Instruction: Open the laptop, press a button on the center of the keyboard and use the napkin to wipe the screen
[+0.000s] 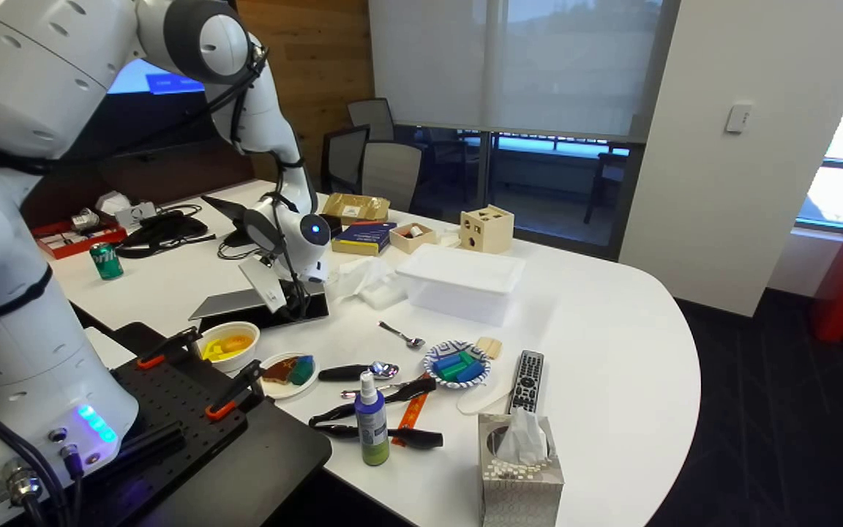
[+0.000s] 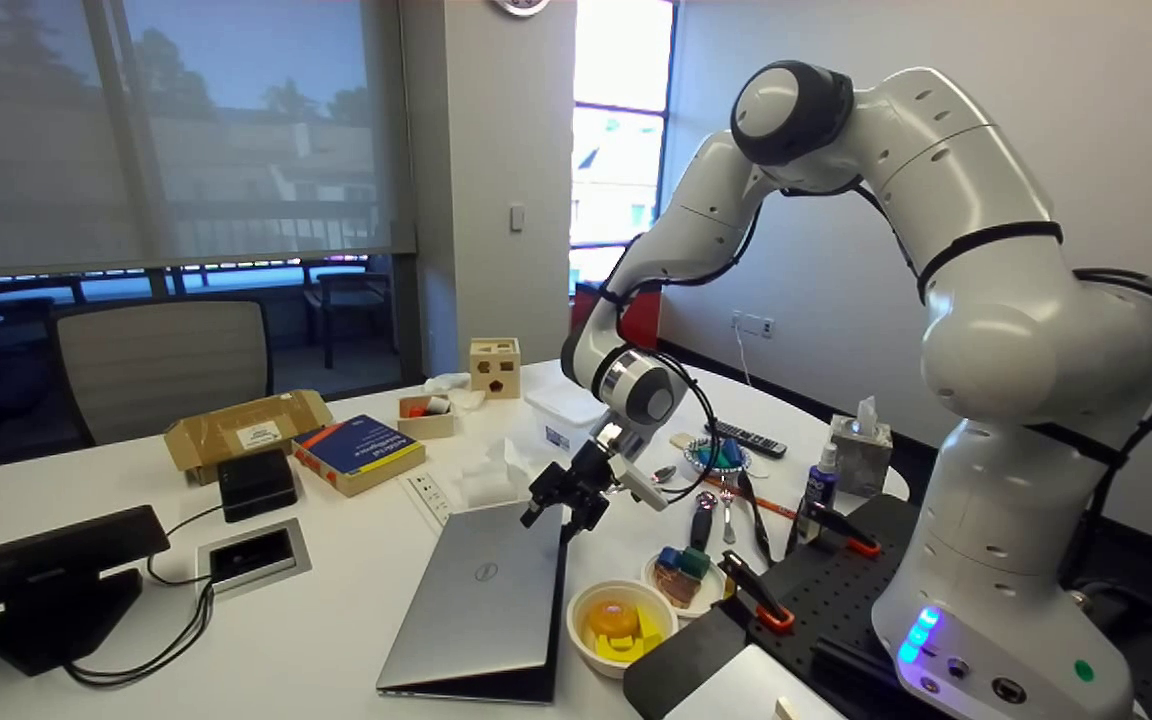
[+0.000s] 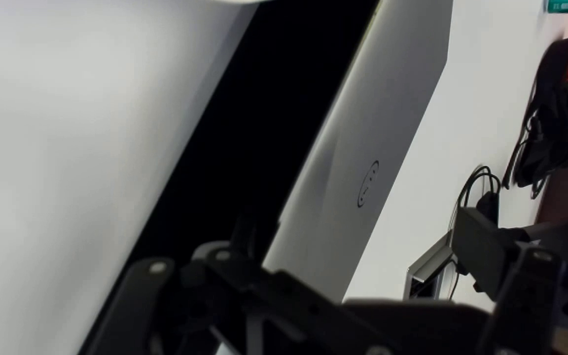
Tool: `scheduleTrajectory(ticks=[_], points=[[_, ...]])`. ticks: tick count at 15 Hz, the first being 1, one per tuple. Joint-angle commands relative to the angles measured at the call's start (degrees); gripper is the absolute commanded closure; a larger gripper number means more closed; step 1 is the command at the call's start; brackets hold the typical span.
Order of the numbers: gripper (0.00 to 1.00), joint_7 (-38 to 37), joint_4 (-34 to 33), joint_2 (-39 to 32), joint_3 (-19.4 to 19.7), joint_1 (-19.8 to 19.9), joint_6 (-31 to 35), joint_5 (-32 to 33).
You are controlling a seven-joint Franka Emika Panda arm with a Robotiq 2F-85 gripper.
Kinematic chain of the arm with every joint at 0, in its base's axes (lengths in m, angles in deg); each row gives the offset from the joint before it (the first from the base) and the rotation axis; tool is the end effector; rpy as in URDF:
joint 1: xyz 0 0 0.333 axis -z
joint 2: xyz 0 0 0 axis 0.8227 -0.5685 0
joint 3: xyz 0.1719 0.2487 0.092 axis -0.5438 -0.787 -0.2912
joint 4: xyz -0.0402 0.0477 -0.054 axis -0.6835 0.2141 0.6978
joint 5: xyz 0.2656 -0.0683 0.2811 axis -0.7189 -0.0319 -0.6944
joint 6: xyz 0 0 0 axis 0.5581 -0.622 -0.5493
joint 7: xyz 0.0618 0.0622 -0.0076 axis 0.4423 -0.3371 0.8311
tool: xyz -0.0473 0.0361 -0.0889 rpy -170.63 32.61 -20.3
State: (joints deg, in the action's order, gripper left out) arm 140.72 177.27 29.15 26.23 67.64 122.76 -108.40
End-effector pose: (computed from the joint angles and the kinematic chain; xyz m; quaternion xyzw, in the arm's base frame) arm 0.4660 0.0759 0.0266 -0.9269 0.0255 -0.0383 0.3724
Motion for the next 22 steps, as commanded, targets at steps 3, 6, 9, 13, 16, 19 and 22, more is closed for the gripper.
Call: scheduleTrajectory(ticks=[3,6,9,13,16,19,22], points=[[0.0,0.84,0.37,4.66,-2.48,0.46,-3.7,2.72],[0.0,1.28,-0.52,7.07,4.51,-6.57,-9.44,1.17],[0.0,1.13,-1.18,8.43,7.73,-9.91,-12.38,1.93],[0.0,0.49,-2.18,9.5,10.39,-13.12,-14.59,3.11],[0.0,0.06,-3.57,9.54,11.26,-14.61,-15.85,4.46],[0.0,-0.26,-4.84,9.74,11.51,-15.84,-16.52,6.0],[0.0,-0.87,-6.34,9.73,11.45,-16.92,-16.7,8.1]])
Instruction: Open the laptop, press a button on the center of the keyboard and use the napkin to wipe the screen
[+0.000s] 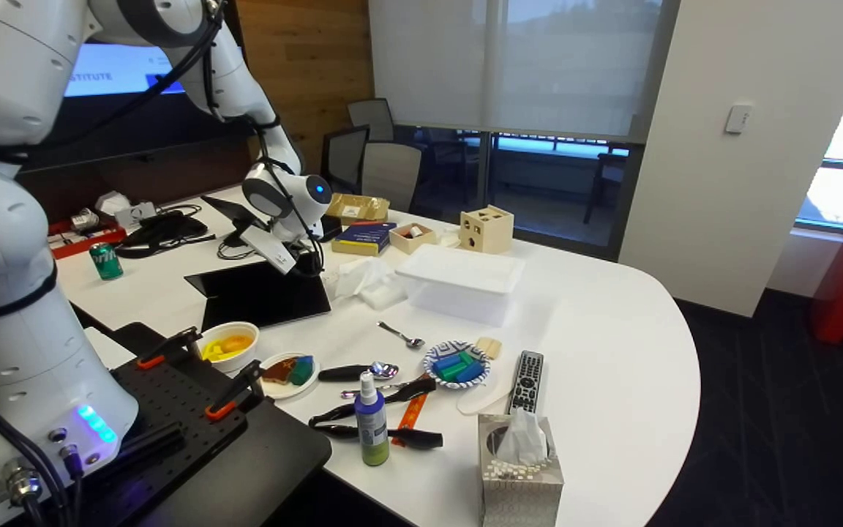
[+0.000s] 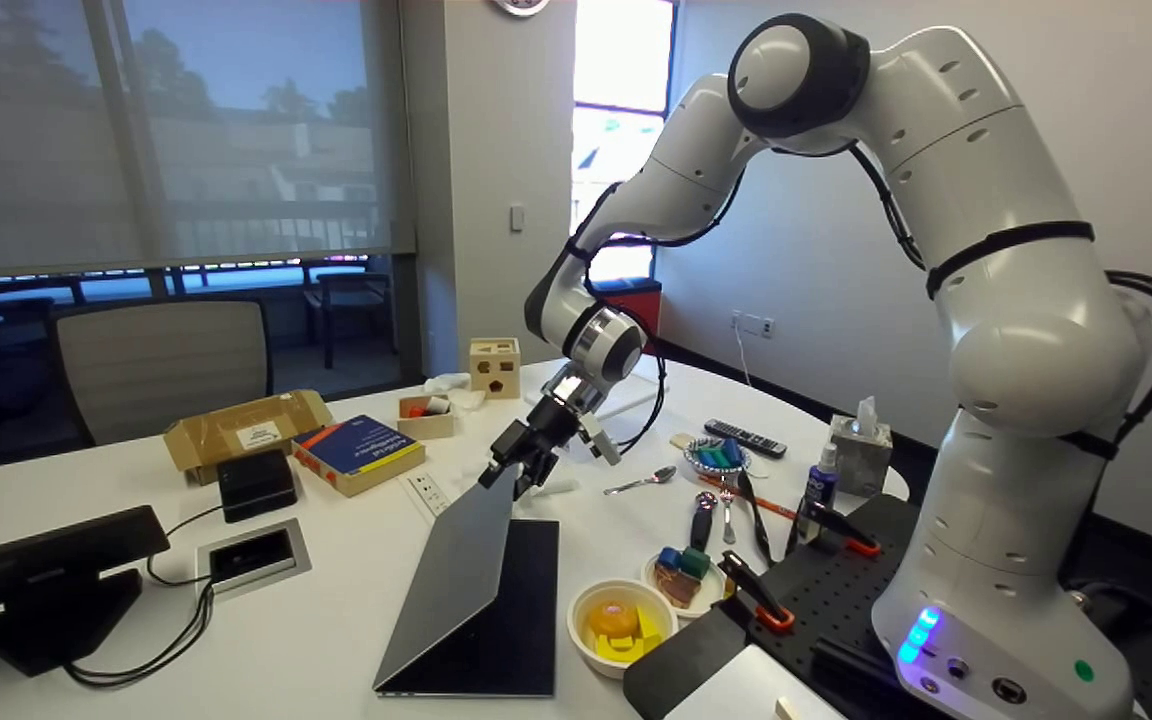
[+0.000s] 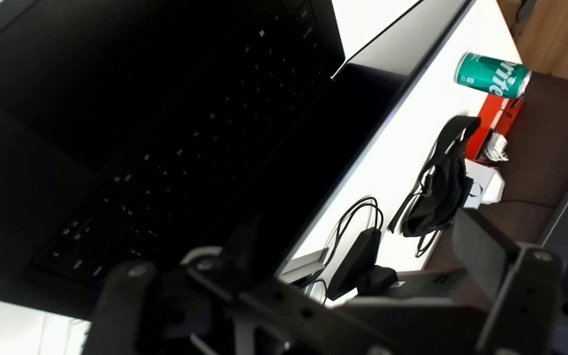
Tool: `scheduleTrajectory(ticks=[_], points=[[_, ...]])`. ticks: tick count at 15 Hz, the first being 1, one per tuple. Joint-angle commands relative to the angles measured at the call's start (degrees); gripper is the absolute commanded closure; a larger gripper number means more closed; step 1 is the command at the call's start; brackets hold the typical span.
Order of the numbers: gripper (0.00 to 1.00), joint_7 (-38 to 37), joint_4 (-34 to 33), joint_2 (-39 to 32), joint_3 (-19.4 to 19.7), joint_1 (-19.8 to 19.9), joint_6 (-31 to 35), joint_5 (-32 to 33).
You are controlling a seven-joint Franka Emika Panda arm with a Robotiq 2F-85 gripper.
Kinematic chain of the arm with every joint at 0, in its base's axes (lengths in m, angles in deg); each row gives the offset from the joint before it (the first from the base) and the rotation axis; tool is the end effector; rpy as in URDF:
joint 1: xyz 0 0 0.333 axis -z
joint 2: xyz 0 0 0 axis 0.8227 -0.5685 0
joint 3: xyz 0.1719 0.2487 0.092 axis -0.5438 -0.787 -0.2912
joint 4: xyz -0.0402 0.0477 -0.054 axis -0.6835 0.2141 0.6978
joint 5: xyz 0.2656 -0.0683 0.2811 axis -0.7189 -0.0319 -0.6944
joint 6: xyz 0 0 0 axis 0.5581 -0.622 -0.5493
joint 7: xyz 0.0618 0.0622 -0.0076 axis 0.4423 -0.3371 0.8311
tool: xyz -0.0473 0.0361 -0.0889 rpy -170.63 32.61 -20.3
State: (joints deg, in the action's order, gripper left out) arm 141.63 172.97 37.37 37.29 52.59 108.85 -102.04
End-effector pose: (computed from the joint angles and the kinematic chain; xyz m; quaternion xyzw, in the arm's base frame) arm 0.5171 0.1287 0.0984 -0.9013 -0.1432 -0.0646 0.4037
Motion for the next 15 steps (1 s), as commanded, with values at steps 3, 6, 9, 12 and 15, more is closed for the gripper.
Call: scheduleTrajectory(ticks=[3,6,9,12,15], points=[[0.0,-2.24,-3.23,1.73,0.16,-2.61,-2.73,4.01],[0.0,-3.37,-4.85,1.64,-0.11,-3.32,-2.57,6.62],[0.0,-3.9,-7.22,0.87,-0.56,-3.68,-2.98,8.95],[0.0,-5.44,-9.45,0.41,-0.98,-4.22,-3.06,11.41],[0.0,-6.74,-12.58,-0.81,-1.62,-5.03,-2.45,13.32]])
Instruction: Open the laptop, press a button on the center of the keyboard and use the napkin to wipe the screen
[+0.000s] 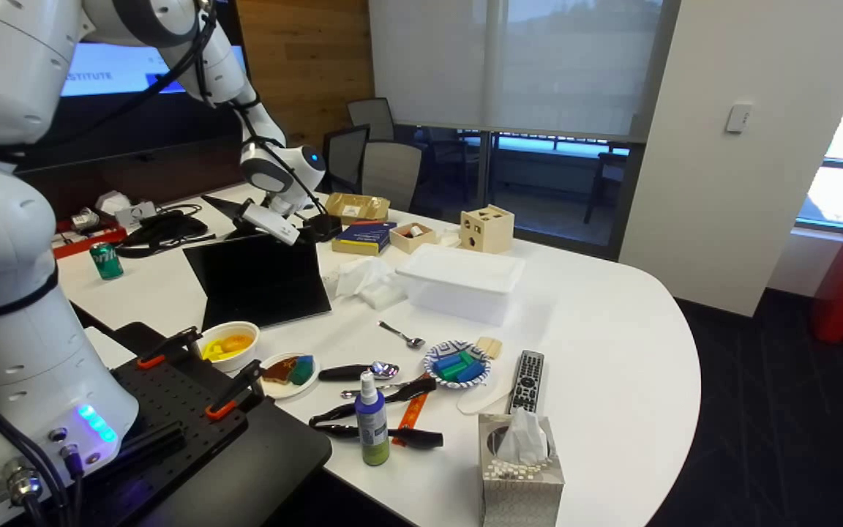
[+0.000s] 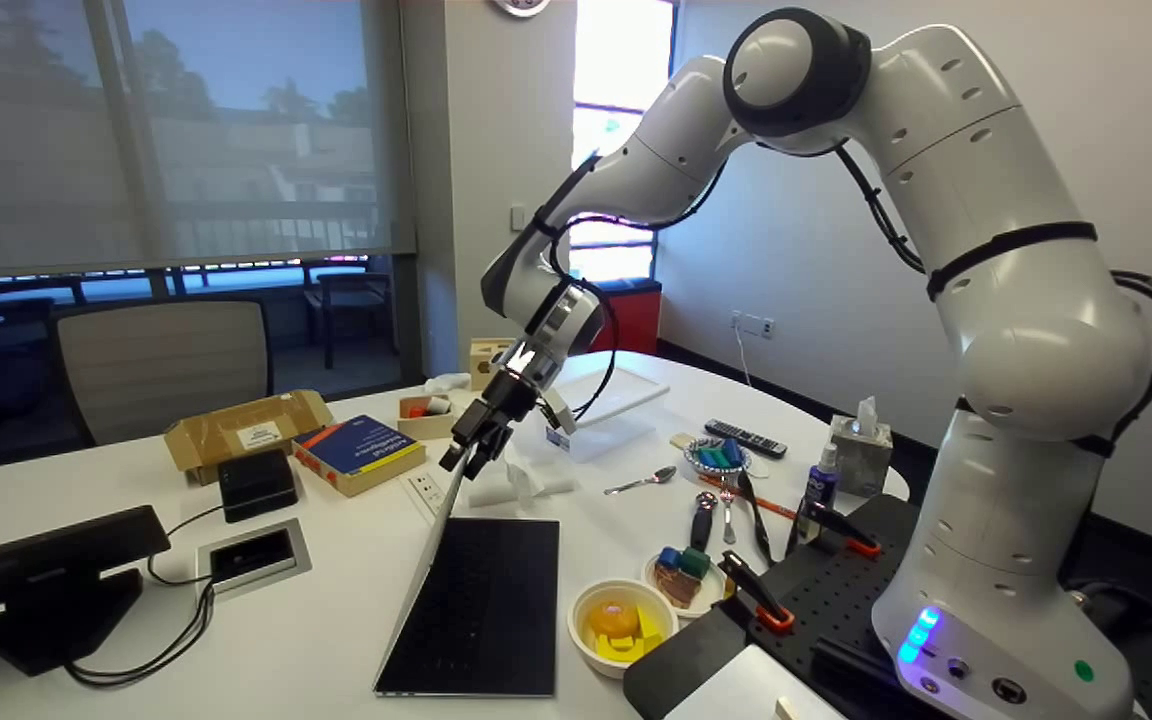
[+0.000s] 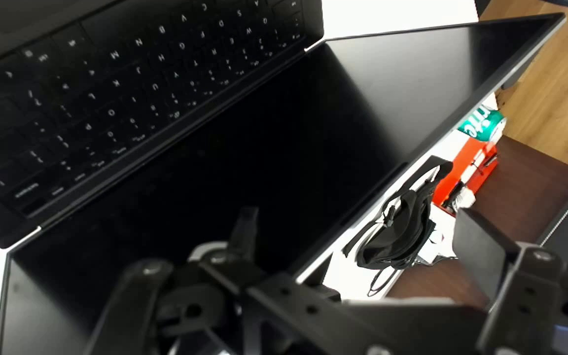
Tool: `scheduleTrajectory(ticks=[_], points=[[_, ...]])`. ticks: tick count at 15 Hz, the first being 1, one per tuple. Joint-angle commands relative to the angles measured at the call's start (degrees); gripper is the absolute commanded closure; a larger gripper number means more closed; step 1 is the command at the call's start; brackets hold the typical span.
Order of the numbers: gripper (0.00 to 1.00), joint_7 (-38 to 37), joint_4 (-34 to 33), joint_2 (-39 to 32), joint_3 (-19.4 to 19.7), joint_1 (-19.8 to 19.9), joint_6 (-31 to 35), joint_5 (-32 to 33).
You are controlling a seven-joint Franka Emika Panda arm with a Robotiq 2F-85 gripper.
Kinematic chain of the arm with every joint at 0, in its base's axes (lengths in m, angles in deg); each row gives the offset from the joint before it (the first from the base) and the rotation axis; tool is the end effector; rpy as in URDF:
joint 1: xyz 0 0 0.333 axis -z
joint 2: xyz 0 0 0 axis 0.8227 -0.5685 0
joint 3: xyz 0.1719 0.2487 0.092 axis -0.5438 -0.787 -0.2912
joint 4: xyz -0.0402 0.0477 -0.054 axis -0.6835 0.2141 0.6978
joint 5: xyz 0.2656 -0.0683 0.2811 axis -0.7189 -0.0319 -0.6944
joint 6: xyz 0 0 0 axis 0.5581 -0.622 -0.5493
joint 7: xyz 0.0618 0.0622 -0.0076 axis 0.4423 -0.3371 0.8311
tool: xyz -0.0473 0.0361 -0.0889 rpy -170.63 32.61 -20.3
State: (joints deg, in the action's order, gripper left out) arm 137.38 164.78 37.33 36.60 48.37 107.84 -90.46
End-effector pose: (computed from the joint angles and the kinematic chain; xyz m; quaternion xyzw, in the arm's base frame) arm 0.5612 0.1855 0.1421 -0.8844 -0.2583 -0.0709 0.3821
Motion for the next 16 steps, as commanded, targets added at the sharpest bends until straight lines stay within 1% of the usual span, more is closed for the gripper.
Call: scheduleTrajectory(ticks=[1,6,13,16], points=[[0.0,-2.75,-5.67,-1.45,-1.09,-1.02,-1.61,2.54],[0.0,-4.93,-11.25,-4.65,-2.56,-1.37,-1.9,5.83],[0.0,-6.9,-16.99,-8.41,-4.34,-1.77,-1.19,9.0],[0.0,-9.0,-19.91,-10.43,-5.04,-2.0,-1.49,11.42]])
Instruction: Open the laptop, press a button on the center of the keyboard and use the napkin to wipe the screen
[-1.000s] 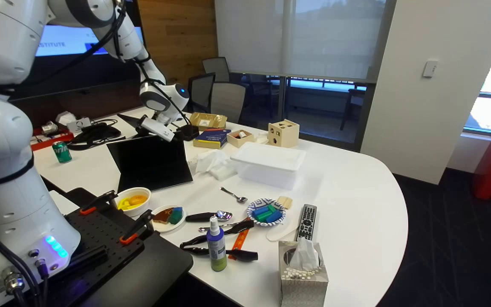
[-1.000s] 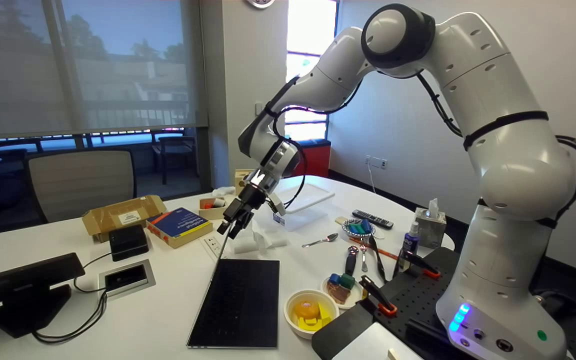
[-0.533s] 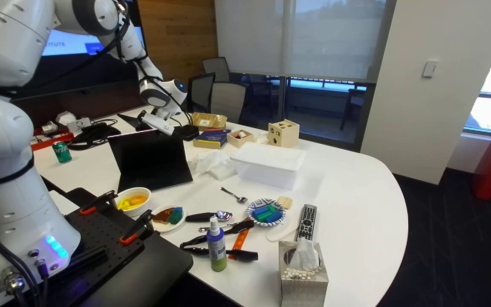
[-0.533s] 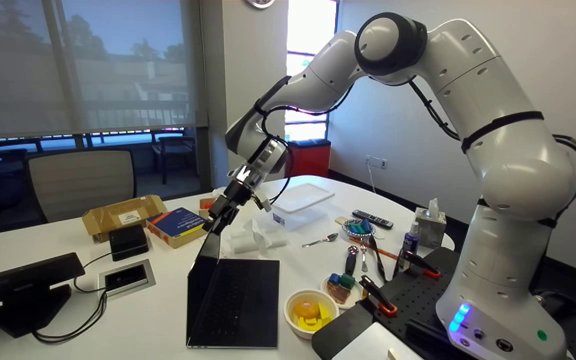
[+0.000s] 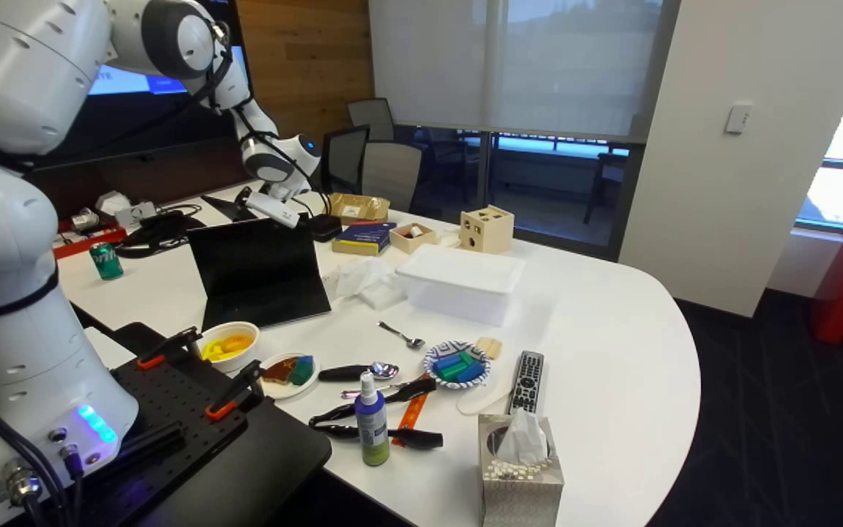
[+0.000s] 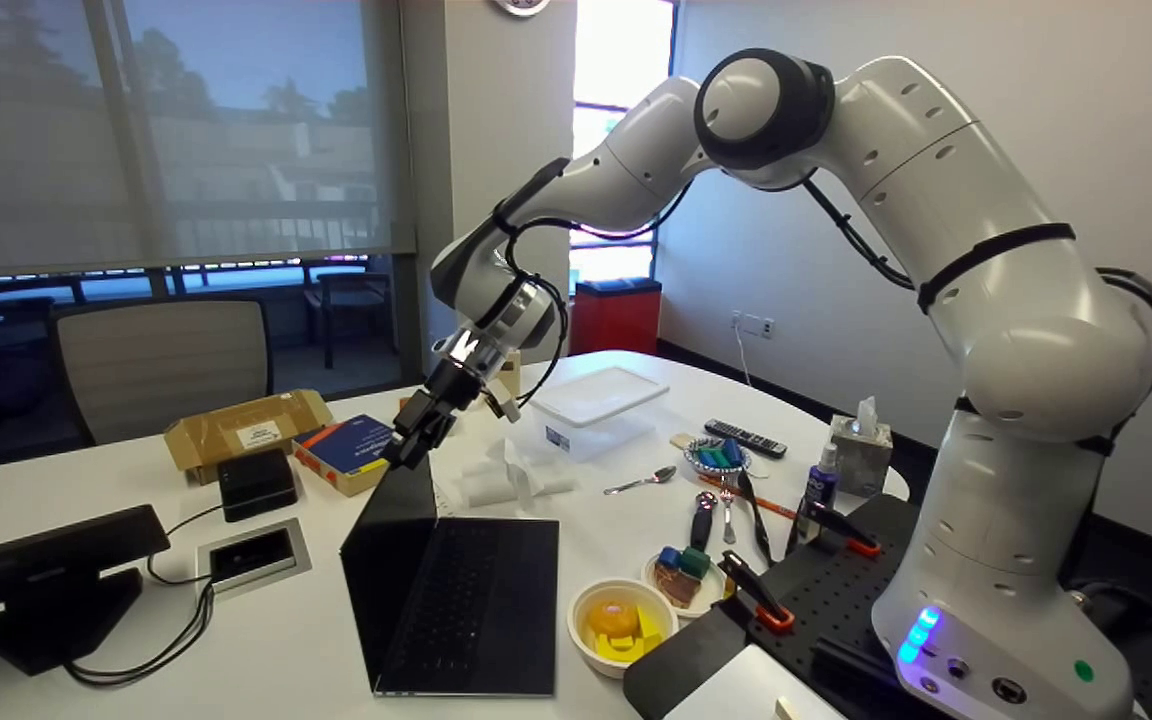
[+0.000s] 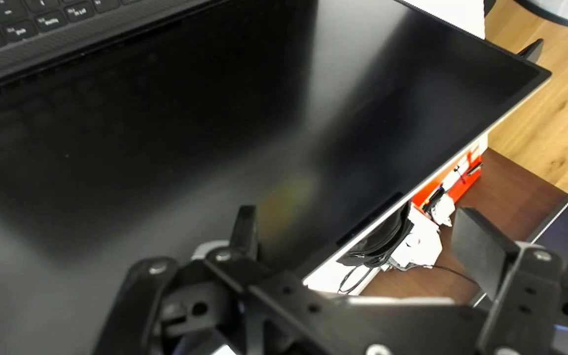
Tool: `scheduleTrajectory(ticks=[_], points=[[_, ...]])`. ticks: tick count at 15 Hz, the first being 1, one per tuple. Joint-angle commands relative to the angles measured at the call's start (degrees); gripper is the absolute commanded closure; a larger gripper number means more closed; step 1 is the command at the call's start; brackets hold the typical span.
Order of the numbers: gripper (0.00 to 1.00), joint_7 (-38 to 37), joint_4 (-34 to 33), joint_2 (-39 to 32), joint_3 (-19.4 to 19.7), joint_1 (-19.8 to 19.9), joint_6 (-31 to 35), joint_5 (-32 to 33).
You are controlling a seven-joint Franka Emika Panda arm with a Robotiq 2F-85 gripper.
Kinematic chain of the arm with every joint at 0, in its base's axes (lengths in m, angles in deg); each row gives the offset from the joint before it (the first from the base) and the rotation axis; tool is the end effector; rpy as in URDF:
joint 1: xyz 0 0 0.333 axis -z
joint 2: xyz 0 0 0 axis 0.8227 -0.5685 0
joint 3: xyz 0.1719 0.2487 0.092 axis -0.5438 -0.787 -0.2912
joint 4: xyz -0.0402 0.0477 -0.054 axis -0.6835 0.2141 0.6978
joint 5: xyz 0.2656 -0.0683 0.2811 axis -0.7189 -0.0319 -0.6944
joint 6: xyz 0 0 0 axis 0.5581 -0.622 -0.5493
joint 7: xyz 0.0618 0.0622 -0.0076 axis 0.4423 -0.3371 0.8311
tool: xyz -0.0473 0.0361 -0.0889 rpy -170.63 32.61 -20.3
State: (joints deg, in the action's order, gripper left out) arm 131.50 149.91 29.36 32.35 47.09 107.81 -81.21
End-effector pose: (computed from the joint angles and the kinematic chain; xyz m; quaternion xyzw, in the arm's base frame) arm 0.6144 0.2529 0.1561 -0.8646 -0.3167 -0.0848 0.3807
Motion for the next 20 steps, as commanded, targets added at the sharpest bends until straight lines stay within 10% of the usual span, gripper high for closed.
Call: scheduleTrajectory(ticks=[1,9,20], points=[[0.0,-3.77,-6.06,-3.15,-0.99,-0.86,-1.51,3.08],[0.0,-12.16,-11.1,-6.36,-2.26,-1.14,-1.61,11.38],[0.0,-33.21,7.67,5.11,-1.48,-0.3,6.69,24.97]])
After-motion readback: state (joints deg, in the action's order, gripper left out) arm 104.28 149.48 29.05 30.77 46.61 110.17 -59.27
